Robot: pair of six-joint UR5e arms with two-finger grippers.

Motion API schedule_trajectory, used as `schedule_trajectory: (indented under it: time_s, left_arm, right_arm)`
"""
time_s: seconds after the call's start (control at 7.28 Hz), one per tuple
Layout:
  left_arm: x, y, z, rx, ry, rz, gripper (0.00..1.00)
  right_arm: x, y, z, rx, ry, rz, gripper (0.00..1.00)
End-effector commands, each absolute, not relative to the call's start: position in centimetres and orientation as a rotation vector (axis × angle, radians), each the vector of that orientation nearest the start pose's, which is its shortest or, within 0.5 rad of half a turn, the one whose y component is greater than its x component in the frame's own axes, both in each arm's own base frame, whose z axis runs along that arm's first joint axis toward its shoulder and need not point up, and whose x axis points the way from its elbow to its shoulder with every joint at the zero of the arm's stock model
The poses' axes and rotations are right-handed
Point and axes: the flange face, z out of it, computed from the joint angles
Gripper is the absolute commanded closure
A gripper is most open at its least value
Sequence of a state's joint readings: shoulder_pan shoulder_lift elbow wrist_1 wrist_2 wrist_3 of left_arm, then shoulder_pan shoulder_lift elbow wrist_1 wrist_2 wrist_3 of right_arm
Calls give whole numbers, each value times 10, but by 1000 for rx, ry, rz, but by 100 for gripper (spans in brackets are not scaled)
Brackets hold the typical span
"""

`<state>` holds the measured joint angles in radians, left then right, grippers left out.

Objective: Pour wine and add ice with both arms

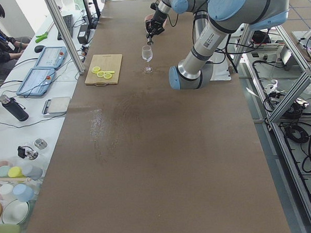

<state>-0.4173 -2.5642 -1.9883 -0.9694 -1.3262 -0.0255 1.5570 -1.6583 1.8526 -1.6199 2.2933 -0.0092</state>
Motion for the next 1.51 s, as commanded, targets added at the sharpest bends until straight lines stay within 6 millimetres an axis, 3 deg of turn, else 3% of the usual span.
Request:
schedule_trajectory:
  time_s: [0.0, 0.27, 0.41, 0.82, 0.96, 1.37]
  left_arm:
    - [412, -406, 40, 833, 454, 913, 100]
    - [381, -439, 80, 855, 541, 870, 100]
    - [369, -445, 96, 863, 574, 849, 100]
    - [321, -468, 175, 856, 706, 732, 100]
    - [315, -466, 193, 860, 749, 676, 100]
    - [298, -447, 285, 963, 891, 578, 100]
  right_arm:
    - [61, -458, 569, 139, -722, -75, 0]
    - [61, -458, 569, 139, -720, -75, 0]
    - [61, -458, 569, 139, -720, -75, 0]
    - [61, -459, 568, 143, -718, -78, 0]
    - [61, -459, 567, 144, -718, -78, 0]
    - [61, -458, 566, 146, -717, -79, 0]
